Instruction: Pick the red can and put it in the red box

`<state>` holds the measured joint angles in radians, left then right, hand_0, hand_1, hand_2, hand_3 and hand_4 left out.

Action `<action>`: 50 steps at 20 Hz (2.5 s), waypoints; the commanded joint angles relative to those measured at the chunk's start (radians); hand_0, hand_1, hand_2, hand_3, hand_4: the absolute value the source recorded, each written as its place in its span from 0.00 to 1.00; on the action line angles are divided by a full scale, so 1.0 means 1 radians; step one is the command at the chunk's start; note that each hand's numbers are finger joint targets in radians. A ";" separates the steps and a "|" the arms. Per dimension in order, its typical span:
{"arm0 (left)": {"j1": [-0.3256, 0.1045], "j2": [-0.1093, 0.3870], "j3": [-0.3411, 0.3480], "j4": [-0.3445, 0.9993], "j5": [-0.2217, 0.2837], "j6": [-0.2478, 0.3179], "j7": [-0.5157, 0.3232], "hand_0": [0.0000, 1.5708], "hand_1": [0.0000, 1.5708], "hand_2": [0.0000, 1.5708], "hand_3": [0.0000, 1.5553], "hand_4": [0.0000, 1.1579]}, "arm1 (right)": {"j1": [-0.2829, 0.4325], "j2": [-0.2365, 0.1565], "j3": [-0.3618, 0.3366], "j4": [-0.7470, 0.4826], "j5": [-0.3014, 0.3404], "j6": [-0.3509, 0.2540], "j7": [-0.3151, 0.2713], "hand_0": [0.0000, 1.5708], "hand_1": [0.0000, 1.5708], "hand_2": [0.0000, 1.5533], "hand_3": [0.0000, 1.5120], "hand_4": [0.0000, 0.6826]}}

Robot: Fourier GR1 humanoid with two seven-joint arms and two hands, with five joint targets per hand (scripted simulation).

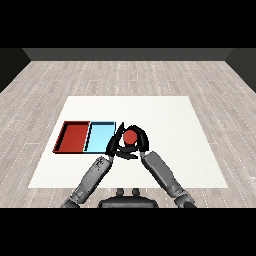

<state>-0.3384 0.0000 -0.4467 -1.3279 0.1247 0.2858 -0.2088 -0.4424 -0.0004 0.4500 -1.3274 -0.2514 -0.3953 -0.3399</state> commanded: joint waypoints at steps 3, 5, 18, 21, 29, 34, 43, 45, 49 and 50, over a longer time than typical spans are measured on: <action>-0.065 0.000 -0.003 0.026 0.010 0.001 0.035 0.00 0.00 0.00 0.00 0.00 | -0.051 0.000 0.024 0.056 -0.059 -0.007 -0.044 0.92 0.92 0.92 0.91 0.89; -0.062 0.000 -0.036 0.063 -0.020 0.032 -0.009 0.00 0.00 0.00 0.00 0.00 | -0.066 0.000 0.132 0.023 -0.109 -0.105 -0.033 0.92 0.92 0.92 0.91 0.87; -0.171 0.001 -0.125 0.069 0.030 0.247 0.097 0.82 0.82 0.84 0.80 0.74 | -0.099 0.000 0.181 -0.031 -0.128 -0.158 -0.003 0.96 0.96 0.94 0.93 0.77; -0.134 0.001 -0.118 0.136 0.081 0.214 0.027 1.00 1.00 0.99 0.93 0.82 | -0.062 0.000 0.090 -0.026 -0.098 -0.061 -0.020 0.95 0.95 0.93 0.92 0.76; -0.070 0.002 -0.101 0.033 -0.027 0.252 0.089 1.00 1.00 0.95 0.87 0.75 | -0.074 -0.001 0.091 -0.071 -0.084 -0.082 0.050 0.96 0.96 0.93 0.92 0.80; -0.157 0.002 -0.142 0.065 0.020 0.325 0.103 1.00 1.00 0.97 0.92 0.76 | -0.048 -0.001 0.089 -0.077 -0.053 -0.072 0.010 0.96 0.96 0.94 0.92 0.80; -0.113 0.002 -0.113 0.041 0.053 0.293 0.031 1.00 1.00 1.00 0.96 0.98 | -0.028 -0.001 0.083 -0.067 -0.088 0.013 -0.029 0.00 0.00 0.00 0.00 0.00; -0.113 0.002 -0.113 0.042 0.054 0.293 0.030 1.00 1.00 1.00 0.96 0.98 | -0.025 -0.001 0.078 -0.075 -0.083 0.017 -0.022 0.00 0.00 0.00 0.00 0.00; -0.140 0.002 -0.144 0.081 0.108 0.332 -0.003 1.00 1.00 1.00 0.96 0.99 | -0.002 -0.018 0.031 -0.108 -0.056 0.042 -0.035 0.00 0.00 0.00 0.00 0.00; -0.119 0.002 -0.115 0.052 0.037 0.305 0.034 1.00 1.00 1.00 0.96 0.99 | -0.017 -0.001 0.094 -0.173 -0.037 -0.036 0.051 0.00 0.00 0.00 0.00 0.00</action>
<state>-0.4481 0.0309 -0.5484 -1.2924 0.1844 0.5774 -0.2145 -0.4489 -0.0217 0.5193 -1.4194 -0.3190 -0.3912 -0.3539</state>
